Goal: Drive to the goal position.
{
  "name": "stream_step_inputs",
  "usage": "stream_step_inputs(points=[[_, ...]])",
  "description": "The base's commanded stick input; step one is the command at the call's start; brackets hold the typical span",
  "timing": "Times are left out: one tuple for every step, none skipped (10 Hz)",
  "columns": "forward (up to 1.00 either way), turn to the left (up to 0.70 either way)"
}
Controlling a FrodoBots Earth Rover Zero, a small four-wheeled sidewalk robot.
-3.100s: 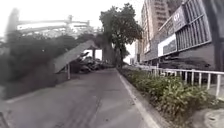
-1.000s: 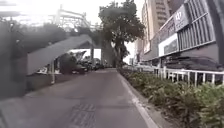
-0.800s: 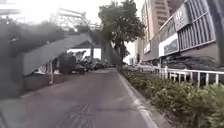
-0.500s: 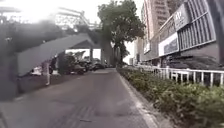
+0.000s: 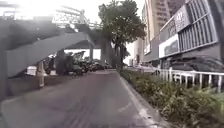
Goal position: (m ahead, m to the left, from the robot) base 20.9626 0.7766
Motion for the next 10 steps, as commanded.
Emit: stream_step_inputs(points=[[0.45, 0.0], [0.45, 0.0], [0.45, 0.0], [0.45, 0.0], [0.45, 0.0], [0.45, 0.0], [0.45, 0.0], [0.45, 0.0], [0.45, 0.0], [0.45, 0.0]])
